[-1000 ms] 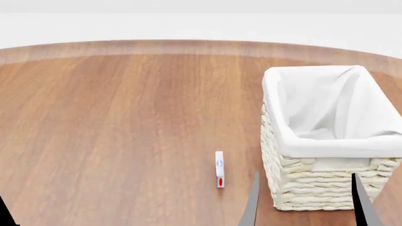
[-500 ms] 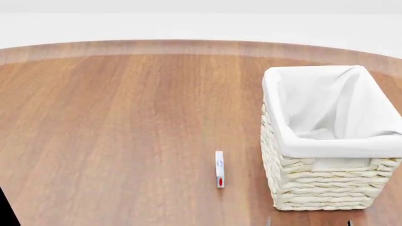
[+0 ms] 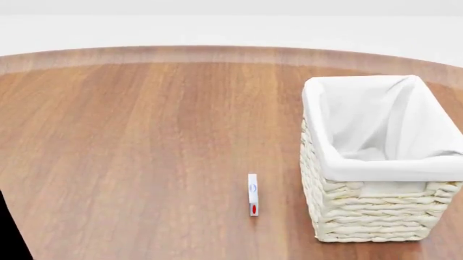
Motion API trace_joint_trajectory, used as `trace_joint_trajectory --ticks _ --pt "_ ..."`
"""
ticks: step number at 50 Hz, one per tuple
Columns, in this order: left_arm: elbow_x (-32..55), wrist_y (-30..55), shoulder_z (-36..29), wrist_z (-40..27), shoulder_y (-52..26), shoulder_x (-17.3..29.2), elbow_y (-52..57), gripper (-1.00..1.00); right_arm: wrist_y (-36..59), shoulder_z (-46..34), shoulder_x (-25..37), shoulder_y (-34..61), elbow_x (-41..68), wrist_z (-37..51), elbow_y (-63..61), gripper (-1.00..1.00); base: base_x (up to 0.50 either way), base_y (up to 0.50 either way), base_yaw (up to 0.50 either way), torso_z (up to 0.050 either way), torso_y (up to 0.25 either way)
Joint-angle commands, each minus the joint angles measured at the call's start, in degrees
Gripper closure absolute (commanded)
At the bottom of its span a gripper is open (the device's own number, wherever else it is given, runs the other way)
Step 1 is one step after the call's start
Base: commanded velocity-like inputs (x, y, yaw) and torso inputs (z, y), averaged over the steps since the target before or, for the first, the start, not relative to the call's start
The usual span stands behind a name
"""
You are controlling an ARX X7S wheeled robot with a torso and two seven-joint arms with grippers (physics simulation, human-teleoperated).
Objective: Pick up the tomato sauce, and put it in the basket.
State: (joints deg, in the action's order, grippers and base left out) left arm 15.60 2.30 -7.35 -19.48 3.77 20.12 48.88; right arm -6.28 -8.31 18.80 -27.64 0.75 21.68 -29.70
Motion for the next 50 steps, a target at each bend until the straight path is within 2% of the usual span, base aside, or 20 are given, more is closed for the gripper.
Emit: trace_joint_trajectory --ticks 1,16,50 --pt "-0.1 -0.1 -0.3 0.0 0.1 0.4 0.0 -1.00 -1.0 -1.2 0.4 -4.6 1.4 -0.2 1.0 -1.00 0.00 0.00 0.00 0.000 0.000" --pt "-0.8 0.0 -1.2 -0.3 0.1 0.7 0.1 -1.00 -2.6 -1.4 1.0 -8.6 3.2 -0.1 3.5 -1.00 0.00 0.00 0.00 0.000 0.000" --pt "-1.5 -0.2 -2.4 -0.8 0.3 1.4 -0.3 -1.00 -8.3 -4.3 0.0 -6.6 4.3 -1.3 16.8 -1.00 0.00 0.00 0.00 0.000 0.000"
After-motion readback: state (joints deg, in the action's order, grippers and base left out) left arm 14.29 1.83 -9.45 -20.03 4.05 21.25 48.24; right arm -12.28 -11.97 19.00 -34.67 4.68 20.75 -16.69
